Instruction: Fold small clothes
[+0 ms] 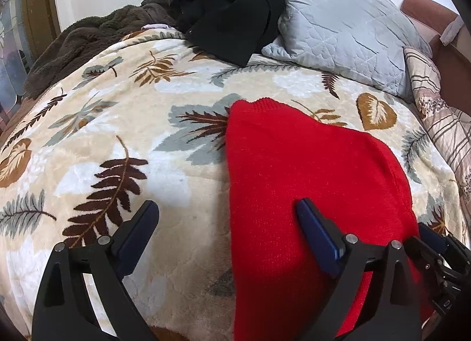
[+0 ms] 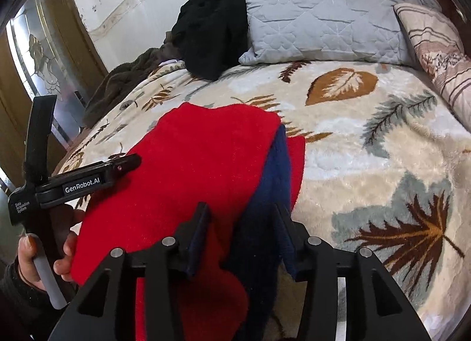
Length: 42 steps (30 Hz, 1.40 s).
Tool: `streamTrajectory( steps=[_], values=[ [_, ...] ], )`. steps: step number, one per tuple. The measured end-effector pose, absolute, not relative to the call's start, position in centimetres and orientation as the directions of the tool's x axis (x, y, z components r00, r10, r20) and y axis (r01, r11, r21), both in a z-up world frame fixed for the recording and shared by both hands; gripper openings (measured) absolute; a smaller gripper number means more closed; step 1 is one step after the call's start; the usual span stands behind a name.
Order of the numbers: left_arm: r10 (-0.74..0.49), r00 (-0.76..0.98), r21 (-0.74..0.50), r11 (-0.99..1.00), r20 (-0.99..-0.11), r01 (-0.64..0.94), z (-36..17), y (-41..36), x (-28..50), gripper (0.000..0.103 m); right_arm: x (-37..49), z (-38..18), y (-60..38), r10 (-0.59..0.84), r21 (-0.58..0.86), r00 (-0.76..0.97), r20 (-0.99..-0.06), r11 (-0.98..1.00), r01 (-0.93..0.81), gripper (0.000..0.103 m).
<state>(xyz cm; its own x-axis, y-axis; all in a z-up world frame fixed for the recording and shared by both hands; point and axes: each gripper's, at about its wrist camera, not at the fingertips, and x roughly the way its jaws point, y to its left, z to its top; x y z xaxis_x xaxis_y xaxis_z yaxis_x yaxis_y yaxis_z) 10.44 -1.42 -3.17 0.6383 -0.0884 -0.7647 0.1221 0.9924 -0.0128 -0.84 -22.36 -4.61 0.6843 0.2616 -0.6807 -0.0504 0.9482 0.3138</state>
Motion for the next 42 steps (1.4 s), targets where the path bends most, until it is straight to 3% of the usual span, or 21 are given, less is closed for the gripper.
streamTrajectory(
  steps=[7, 9, 16, 21, 24, 27, 31, 37, 42],
  values=[
    [-0.078, 0.650, -0.011, 0.994, -0.756, 0.106, -3.3, -1.2, 10.3, 0.100, -1.5, -3.2, -22.9, 0.240, 0.330, 0.745, -0.622, 0.943, -0.029, 0.047],
    [-0.092, 0.648, -0.028, 0.994, -0.756, 0.109, -3.3, -1.0, 10.4, 0.100, -1.0, -3.9, -22.8, 0.222, 0.315, 0.718, -0.660, 0.949, -0.004, 0.048],
    [-0.084, 0.682, -0.011, 0.994, -0.726, 0.112, 0.9, 1.1, 8.1, 0.100, -1.5, -3.9, -24.6, 0.106, 0.277, 0.662, -0.742, 0.948, 0.159, 0.088],
    [0.015, 0.736, 0.118, 0.989, -0.676, 0.088, 2.8, 2.6, 3.7, 0.100, -4.6, -3.2, -25.3, -0.097, 0.092, 0.560, -0.823, 0.950, 0.299, 0.097],
    [0.073, 0.739, 0.197, 0.977, -0.670, 0.082, 2.4, 2.8, 1.7, 0.100, -6.2, -3.0, -24.7, -0.111, 0.029, 0.503, -0.857, 0.964, 0.263, 0.099],
    [0.077, 0.731, 0.221, 0.970, -0.678, 0.102, 1.6, 2.7, -0.4, 0.100, -8.2, -1.9, -24.4, -0.113, 0.032, 0.539, -0.835, 0.967, 0.251, 0.099],
    [0.054, 0.716, 0.210, 0.969, -0.696, 0.130, 0.8, 2.5, -2.3, 0.100, -9.8, -0.7, -24.0, -0.107, 0.046, 0.571, -0.814, 0.968, 0.247, 0.100],
    [0.011, 0.680, 0.141, 0.981, -0.733, 0.136, 0.3, 2.2, -3.6, 0.100, -11.0, 0.1, -22.3, -0.260, -0.142, 0.587, -0.767, 0.960, 0.241, 0.101],
    [0.001, 0.674, 0.136, 0.980, -0.738, 0.147, 0.2, 1.5, -4.7, 0.100, -12.1, 0.6, -22.4, -0.254, -0.141, 0.596, -0.761, 0.963, 0.230, 0.101]
  ],
)
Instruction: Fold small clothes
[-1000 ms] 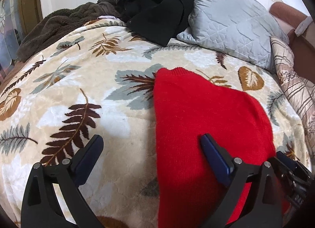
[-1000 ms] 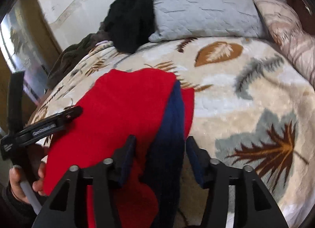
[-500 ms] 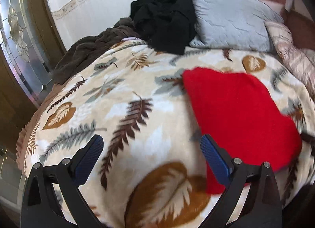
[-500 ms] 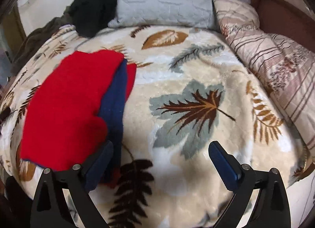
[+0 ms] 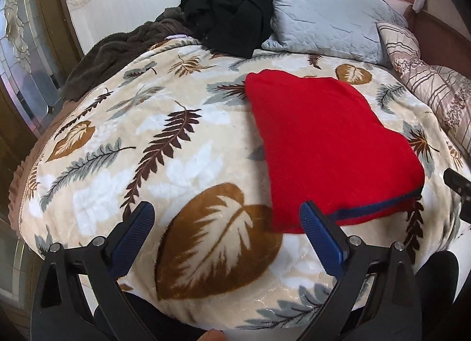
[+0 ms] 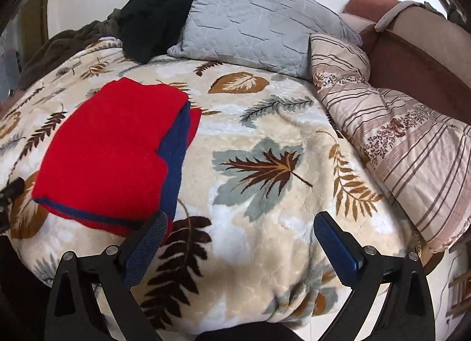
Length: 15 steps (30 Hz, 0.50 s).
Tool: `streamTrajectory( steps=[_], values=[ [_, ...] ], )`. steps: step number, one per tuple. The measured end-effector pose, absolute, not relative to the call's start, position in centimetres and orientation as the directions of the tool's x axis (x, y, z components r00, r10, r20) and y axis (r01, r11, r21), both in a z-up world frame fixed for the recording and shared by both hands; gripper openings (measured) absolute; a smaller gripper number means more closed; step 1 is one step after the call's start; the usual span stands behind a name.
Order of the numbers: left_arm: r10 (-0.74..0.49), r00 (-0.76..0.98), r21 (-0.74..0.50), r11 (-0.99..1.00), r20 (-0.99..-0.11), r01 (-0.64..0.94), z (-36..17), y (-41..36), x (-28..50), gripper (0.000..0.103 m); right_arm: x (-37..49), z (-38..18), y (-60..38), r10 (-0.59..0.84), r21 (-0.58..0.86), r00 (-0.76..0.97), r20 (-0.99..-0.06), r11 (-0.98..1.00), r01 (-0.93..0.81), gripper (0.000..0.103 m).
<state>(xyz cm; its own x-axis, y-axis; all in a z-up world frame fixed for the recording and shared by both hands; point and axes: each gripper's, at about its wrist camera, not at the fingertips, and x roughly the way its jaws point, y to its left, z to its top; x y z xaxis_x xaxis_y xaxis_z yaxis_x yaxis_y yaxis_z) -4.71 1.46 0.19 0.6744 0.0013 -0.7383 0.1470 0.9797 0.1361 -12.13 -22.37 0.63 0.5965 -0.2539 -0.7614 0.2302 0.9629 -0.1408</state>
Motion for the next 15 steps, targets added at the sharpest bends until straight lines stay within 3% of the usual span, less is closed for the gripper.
streamTrajectory(
  steps=[15],
  values=[
    [-0.100, 0.661, 0.076, 0.970, -0.744, 0.232, 0.8, -0.6, -7.5, 0.100, -14.7, 2.2, -21.7, -0.257, -0.158, 0.642, -0.722, 0.965, 0.208, 0.101]
  ],
)
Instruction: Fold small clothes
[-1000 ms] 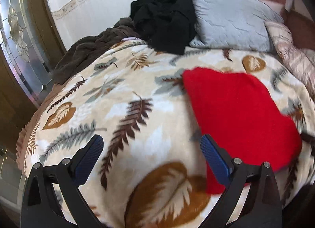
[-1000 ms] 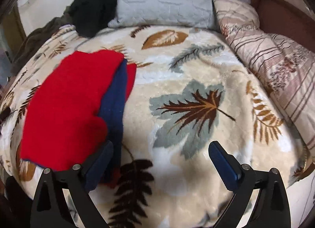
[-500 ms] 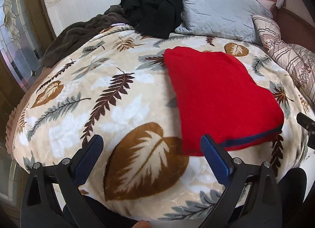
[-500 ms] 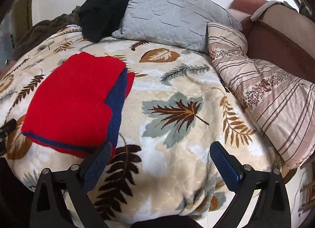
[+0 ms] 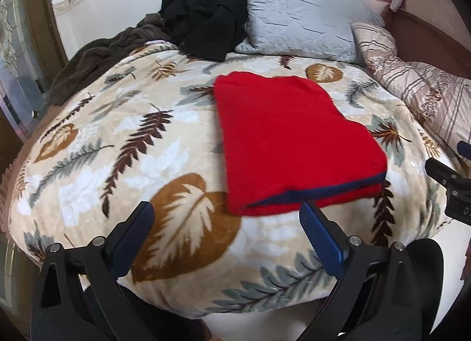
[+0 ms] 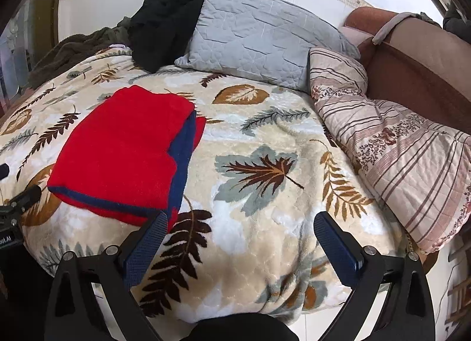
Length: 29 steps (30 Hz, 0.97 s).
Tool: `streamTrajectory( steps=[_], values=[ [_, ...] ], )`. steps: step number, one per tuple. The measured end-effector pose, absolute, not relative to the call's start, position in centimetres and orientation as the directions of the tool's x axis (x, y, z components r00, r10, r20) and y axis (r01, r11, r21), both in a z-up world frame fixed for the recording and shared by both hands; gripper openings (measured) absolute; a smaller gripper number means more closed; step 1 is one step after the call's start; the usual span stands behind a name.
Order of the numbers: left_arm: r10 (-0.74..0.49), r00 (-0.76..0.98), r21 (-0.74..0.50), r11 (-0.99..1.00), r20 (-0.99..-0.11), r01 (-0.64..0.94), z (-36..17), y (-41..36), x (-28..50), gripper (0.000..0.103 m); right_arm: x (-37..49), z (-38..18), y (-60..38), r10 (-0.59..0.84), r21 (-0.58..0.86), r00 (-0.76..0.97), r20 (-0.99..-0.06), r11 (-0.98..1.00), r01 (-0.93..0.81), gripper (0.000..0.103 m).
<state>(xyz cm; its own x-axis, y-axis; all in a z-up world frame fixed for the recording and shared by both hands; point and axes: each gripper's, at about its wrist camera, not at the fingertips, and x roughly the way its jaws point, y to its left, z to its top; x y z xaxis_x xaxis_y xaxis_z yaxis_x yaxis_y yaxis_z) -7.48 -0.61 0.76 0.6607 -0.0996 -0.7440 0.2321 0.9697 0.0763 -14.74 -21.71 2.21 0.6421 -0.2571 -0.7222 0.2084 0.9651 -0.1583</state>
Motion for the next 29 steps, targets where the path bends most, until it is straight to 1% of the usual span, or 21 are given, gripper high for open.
streamTrajectory(
  steps=[9, 22, 29],
  values=[
    [-0.142, 0.630, 0.039, 0.964, -0.763, 0.264, 0.6, -2.4, -8.2, 0.100, -15.3, 2.3, -22.3, -0.248, -0.130, 0.641, -0.727, 0.965, 0.226, 0.101],
    [-0.132, 0.617, 0.051, 0.962, -0.776, 0.270, 0.5, -2.9, -8.5, 0.100, -16.0, 1.9, -23.6, -0.247, -0.097, 0.627, -0.739, 0.960, 0.264, 0.101],
    [-0.131, 0.637, 0.067, 0.958, -0.760, 0.277, 0.8, -3.3, -9.1, 0.100, -16.4, 1.9, -24.1, -0.247, -0.091, 0.626, -0.740, 0.959, 0.270, 0.101]
  ],
)
